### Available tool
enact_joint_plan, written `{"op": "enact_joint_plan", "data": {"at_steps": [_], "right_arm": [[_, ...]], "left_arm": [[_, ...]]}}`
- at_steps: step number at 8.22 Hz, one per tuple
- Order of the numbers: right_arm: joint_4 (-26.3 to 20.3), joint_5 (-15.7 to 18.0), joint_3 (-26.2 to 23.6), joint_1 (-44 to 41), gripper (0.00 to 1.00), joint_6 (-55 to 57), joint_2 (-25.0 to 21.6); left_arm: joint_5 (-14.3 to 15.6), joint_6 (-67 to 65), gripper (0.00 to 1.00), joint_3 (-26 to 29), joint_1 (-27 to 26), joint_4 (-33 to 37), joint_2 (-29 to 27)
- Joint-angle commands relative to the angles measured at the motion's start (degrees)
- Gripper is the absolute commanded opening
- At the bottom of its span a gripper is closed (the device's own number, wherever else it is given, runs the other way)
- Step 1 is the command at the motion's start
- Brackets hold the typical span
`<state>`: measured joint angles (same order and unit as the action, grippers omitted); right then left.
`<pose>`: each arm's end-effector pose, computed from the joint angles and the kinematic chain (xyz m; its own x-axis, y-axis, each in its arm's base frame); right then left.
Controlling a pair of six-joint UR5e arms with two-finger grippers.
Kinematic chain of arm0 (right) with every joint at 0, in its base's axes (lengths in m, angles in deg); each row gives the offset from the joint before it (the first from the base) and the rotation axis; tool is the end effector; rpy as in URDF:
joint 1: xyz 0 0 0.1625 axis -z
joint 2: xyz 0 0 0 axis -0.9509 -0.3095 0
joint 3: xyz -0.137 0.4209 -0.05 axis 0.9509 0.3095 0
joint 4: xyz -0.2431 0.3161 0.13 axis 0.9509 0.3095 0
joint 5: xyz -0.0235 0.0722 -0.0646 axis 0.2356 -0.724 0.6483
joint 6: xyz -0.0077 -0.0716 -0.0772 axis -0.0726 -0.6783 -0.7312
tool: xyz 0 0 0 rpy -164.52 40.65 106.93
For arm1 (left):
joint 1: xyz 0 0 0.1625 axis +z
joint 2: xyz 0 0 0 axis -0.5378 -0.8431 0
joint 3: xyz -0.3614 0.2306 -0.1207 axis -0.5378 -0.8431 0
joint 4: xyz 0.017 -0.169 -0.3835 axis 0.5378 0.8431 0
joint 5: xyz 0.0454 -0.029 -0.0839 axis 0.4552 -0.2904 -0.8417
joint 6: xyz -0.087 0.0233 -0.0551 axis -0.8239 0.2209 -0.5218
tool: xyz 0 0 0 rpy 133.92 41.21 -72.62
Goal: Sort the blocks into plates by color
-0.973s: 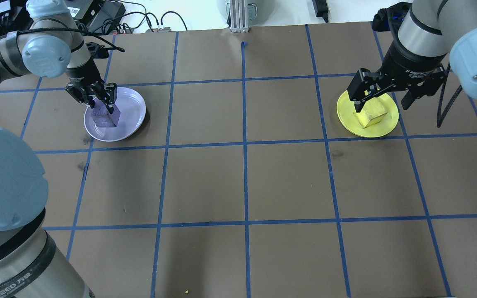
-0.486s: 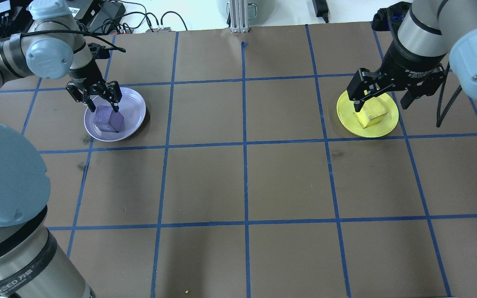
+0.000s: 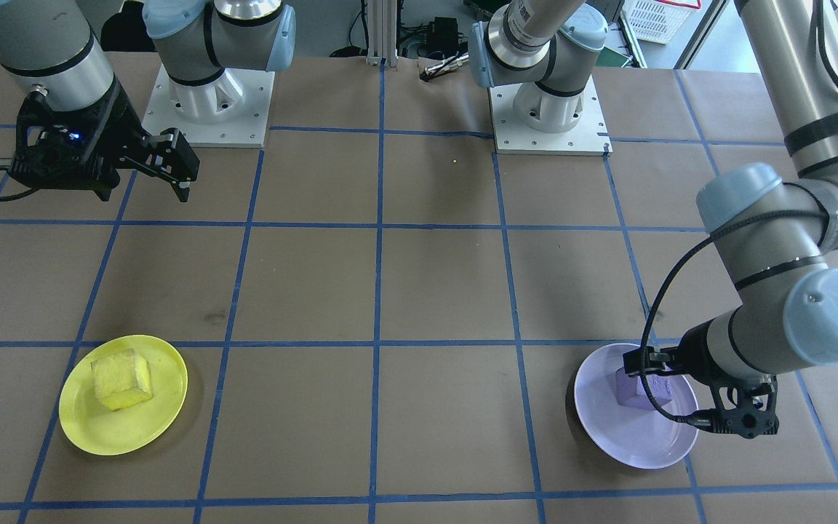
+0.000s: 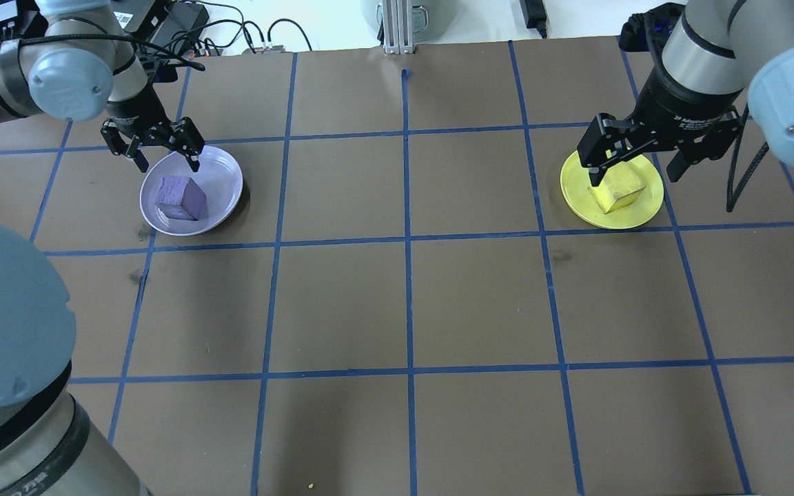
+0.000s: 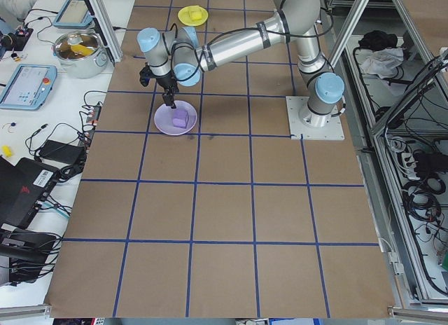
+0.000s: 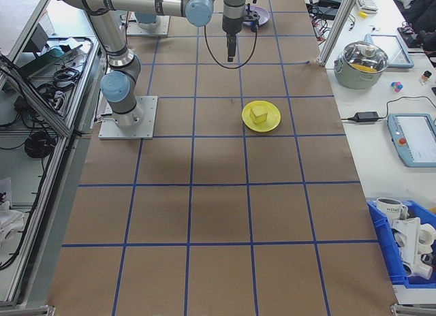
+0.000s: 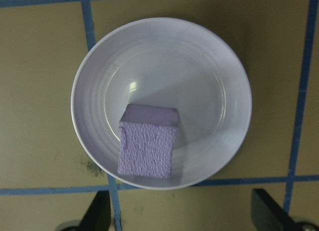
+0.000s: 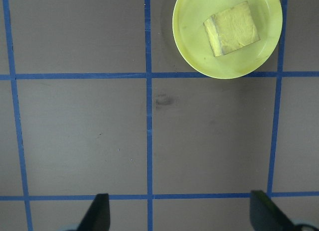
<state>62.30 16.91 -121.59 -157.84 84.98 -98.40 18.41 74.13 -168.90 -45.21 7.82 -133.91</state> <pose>0.0972 -0.4870 0.4714 -0.9999 -0.0006 0.0107 -0.0004 0.9997 0.0236 0.0191 -0.6855 0.3176 -0.9989 0.0403 -0.0251 0.0361 0.9882 0.1490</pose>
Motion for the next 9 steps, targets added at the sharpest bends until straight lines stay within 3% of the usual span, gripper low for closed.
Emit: {"op": "enact_joint_plan", "data": {"at_steps": [1,3,5,7,9], "right_arm": [[-0.01,0.08,0.00,0.00,1.00,0.10,0.02],[0.17,0.16,0.00,0.00,1.00,0.02,0.02],[0.26,0.17,0.00,0.00,1.00,-0.07,-0.07],[0.35,0.17,0.00,0.00,1.00,-0.60,0.02],[0.35,0.17,0.00,0.00,1.00,-0.34,-0.07]], "left_arm": [[0.08,-0.23,0.99,-0.60,-4.50,7.30,11.00],[0.08,-8.63,1.00,-0.78,-10.04,10.57,18.57],[-0.09,-11.57,1.00,-0.87,-11.99,11.45,22.45],[-2.28,-11.66,1.00,-1.04,-11.99,12.25,24.75],[-2.29,-11.66,1.00,-1.13,-11.99,12.42,24.58]]}}
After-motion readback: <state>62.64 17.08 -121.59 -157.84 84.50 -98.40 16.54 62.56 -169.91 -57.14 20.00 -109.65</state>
